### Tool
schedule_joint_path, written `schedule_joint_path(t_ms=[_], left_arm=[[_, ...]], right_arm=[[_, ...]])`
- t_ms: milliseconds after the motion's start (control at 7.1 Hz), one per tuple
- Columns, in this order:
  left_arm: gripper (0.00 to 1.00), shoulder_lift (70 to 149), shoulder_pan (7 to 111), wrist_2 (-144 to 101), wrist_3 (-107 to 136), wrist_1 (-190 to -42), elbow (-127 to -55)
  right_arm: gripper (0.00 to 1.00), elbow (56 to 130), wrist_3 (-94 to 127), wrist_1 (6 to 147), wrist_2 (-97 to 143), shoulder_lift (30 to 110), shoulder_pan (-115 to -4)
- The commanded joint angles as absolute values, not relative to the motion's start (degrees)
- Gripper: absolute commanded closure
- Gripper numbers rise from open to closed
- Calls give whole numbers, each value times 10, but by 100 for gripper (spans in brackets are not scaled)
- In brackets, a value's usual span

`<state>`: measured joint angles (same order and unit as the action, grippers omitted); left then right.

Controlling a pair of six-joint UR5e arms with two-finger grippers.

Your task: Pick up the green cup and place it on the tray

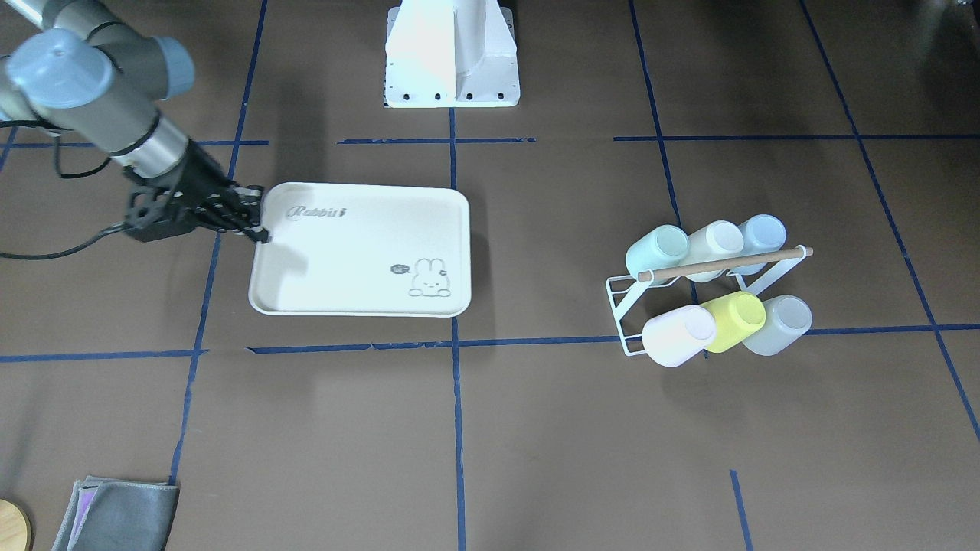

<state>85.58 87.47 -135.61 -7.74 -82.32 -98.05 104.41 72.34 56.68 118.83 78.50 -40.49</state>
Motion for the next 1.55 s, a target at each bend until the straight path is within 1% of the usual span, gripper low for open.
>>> schedule_joint_path(t_ms=[0, 141, 282, 986, 1127, 1268, 1408], left_arm=[[0, 859, 863, -1356, -79, -824, -973], [0, 861, 862, -1356, -77, -824, -973], [0, 862, 861, -1356, -77, -824, -973], [0, 863, 860, -1356, -78, -824, -972], [0, 864, 860, -1356, -79, -824, -973], [0, 867, 860, -1356, -77, -824, -973], [0, 867, 860, -1356, -77, -824, -973]], right_arm=[[100, 1057, 777, 605, 1133, 751, -332], [100, 1075, 812, 653, 1083, 738, -287], [100, 1072, 818, 657, 1038, 734, -245], [100, 1050, 796, 656, 1015, 727, -234], [96, 1050, 796, 657, 1015, 727, -235], [32, 1046, 799, 658, 1011, 728, -235], [0, 1049, 801, 658, 998, 726, -236]])
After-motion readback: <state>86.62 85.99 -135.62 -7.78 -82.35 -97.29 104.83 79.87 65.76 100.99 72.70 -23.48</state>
